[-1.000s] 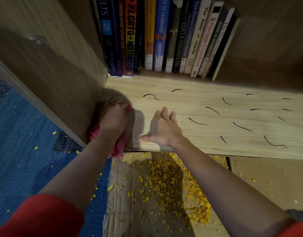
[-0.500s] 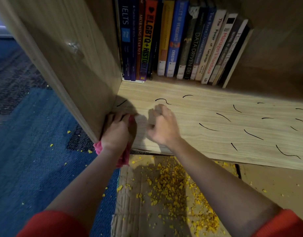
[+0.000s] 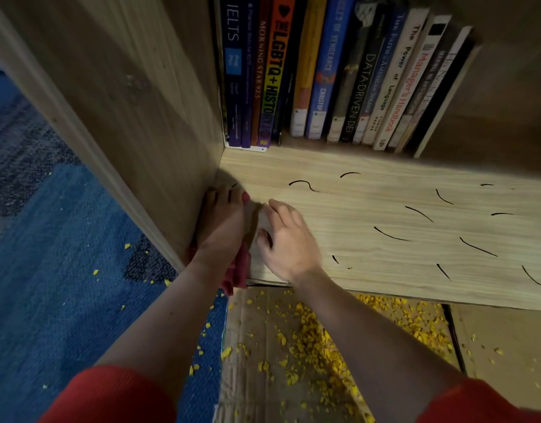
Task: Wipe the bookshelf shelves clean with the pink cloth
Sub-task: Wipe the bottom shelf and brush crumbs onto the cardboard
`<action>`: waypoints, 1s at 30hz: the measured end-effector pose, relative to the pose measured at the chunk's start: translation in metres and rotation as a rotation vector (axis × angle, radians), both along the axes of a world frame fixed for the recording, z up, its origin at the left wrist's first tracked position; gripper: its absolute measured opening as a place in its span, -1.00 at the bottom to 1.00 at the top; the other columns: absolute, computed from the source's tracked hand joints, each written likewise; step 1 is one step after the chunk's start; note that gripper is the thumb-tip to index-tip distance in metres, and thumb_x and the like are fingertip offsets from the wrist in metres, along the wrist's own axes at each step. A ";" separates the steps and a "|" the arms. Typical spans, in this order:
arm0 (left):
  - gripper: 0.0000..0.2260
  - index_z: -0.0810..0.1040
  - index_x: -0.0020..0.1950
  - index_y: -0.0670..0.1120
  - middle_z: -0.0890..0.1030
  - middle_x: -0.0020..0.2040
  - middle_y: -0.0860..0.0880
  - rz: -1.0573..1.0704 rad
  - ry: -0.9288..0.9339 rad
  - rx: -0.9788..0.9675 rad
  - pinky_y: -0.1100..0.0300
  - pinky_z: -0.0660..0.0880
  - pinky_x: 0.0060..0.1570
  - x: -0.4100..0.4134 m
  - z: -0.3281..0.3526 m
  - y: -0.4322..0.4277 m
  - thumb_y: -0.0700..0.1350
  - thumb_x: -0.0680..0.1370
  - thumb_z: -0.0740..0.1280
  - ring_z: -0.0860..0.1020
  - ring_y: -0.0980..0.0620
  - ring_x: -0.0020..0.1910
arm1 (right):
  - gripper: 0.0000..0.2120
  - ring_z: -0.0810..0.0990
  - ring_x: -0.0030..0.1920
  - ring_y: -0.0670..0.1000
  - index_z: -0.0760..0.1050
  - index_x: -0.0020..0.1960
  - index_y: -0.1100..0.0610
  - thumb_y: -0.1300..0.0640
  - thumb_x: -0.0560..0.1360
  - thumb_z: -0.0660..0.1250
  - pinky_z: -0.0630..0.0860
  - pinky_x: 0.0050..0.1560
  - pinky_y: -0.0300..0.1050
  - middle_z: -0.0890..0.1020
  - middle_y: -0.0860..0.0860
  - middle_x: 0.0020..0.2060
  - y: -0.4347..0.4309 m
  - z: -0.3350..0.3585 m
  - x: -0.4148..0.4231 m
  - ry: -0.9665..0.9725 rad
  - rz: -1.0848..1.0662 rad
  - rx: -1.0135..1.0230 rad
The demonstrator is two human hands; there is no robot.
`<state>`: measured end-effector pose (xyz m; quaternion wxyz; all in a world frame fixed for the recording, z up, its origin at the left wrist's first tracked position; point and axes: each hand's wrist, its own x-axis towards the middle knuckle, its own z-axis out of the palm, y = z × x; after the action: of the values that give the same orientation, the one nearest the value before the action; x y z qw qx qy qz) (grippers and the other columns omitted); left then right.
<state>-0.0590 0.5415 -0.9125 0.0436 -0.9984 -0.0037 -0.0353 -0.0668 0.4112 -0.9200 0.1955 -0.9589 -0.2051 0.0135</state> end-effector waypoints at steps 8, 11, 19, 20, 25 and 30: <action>-0.59 0.62 -0.01 -0.14 0.62 -0.15 -0.10 0.071 0.088 0.203 0.21 0.47 -0.12 -0.012 0.012 -0.003 -0.23 0.42 -0.01 0.58 -0.01 -0.15 | -0.46 0.20 0.42 0.04 0.26 0.44 0.18 -0.03 0.52 0.07 0.13 0.44 -0.12 0.30 0.04 0.42 0.000 -0.002 0.001 -0.011 -0.008 -0.003; -0.64 0.30 0.35 -0.33 0.40 0.28 -0.34 0.164 0.114 0.067 0.00 0.29 0.25 0.023 0.014 -0.008 -0.29 0.59 -0.03 0.38 -0.24 0.25 | -0.32 0.19 0.41 0.02 0.27 0.44 0.17 -0.13 0.43 -0.11 0.12 0.43 -0.14 0.30 0.02 0.42 0.000 -0.004 0.002 -0.034 -0.008 -0.003; -0.64 0.32 0.32 -0.32 0.48 0.23 -0.22 0.109 0.123 0.133 0.09 0.32 0.22 -0.005 0.026 -0.012 -0.31 0.58 -0.04 0.44 -0.13 0.21 | -0.27 0.21 0.41 0.02 0.28 0.43 0.16 -0.14 0.38 -0.15 0.15 0.43 -0.13 0.33 0.03 0.40 0.000 -0.002 0.001 -0.025 -0.018 0.003; -0.67 0.33 0.31 -0.33 0.47 0.23 -0.23 0.115 0.161 0.152 0.08 0.32 0.22 -0.005 0.029 -0.013 -0.30 0.59 -0.01 0.43 -0.15 0.22 | -0.28 0.22 0.41 0.02 0.28 0.43 0.17 -0.14 0.39 -0.14 0.15 0.43 -0.13 0.33 0.03 0.40 0.001 -0.002 0.001 -0.028 -0.019 0.007; -0.66 0.30 0.37 -0.34 0.35 0.33 -0.31 0.164 0.251 0.049 -0.02 0.30 0.26 0.025 0.043 -0.014 -0.28 0.63 -0.01 0.31 -0.25 0.33 | -0.27 0.20 0.41 0.01 0.27 0.44 0.15 -0.14 0.38 -0.15 0.13 0.43 -0.15 0.32 0.02 0.40 0.000 -0.002 0.002 -0.024 -0.021 0.017; -0.66 0.31 0.36 -0.31 0.36 0.33 -0.28 0.164 0.280 0.017 0.00 0.29 0.27 0.014 0.044 -0.016 -0.29 0.62 -0.01 0.32 -0.23 0.32 | -0.28 0.23 0.40 0.04 0.29 0.43 0.17 -0.13 0.37 -0.13 0.17 0.43 -0.12 0.34 0.04 0.39 0.000 -0.003 0.002 -0.019 -0.021 0.016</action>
<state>-0.0445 0.5256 -0.8687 0.0550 -0.9895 -0.0787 0.1081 -0.0653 0.4117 -0.9228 0.2015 -0.9595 -0.1971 0.0005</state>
